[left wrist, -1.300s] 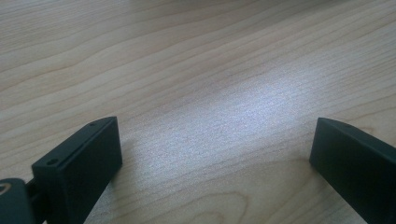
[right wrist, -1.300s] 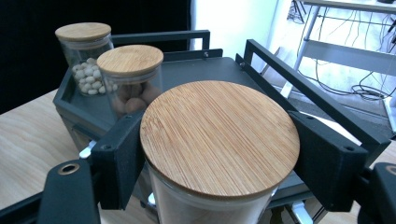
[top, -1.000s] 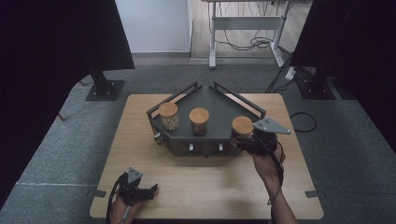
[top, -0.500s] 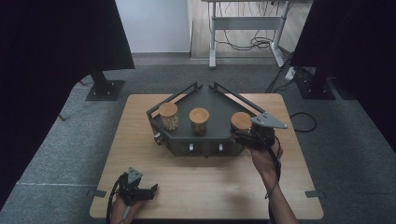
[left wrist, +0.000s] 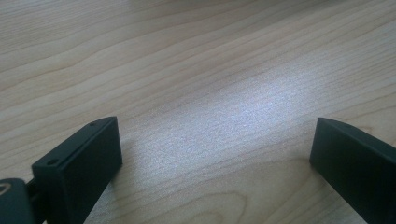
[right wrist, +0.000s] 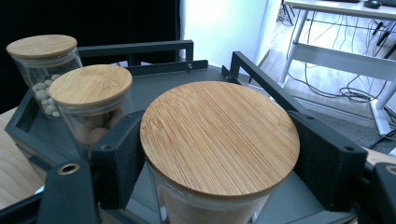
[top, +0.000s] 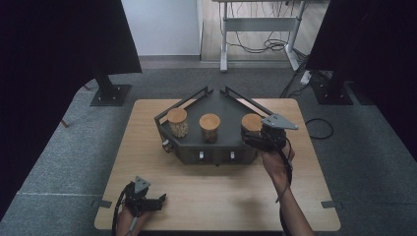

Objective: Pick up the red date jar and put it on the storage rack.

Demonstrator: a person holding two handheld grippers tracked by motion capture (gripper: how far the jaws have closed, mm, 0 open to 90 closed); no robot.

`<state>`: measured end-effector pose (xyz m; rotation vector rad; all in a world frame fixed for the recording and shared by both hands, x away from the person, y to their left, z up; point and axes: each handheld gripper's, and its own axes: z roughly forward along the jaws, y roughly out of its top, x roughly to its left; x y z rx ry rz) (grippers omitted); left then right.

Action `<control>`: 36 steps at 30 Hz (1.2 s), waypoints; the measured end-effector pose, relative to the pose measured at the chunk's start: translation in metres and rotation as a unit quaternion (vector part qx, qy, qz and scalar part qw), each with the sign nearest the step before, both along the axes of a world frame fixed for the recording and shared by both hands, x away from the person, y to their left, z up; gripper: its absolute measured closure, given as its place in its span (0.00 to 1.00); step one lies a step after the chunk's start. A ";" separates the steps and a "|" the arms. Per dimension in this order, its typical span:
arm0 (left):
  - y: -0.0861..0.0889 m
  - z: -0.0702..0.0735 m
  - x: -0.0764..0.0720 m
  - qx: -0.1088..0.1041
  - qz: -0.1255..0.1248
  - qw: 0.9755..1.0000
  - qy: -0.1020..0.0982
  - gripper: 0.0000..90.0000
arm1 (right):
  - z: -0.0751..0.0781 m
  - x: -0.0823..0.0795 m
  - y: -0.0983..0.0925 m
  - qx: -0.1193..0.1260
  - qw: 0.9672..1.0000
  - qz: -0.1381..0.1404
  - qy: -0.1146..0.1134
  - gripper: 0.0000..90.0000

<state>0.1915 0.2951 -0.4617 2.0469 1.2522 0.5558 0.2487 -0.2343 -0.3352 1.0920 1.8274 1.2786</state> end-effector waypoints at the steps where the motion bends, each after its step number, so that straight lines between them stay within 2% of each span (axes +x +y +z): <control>1: 0.000 0.000 0.000 0.000 0.000 1.000 0.000 0.02 | 0.000 0.001 0.001 -0.002 1.000 0.000 -0.001 0.25; 36: 0.000 0.000 0.000 -0.001 -0.001 1.000 0.000 0.02 | -0.011 0.037 0.020 -0.022 1.000 -0.016 0.009 0.25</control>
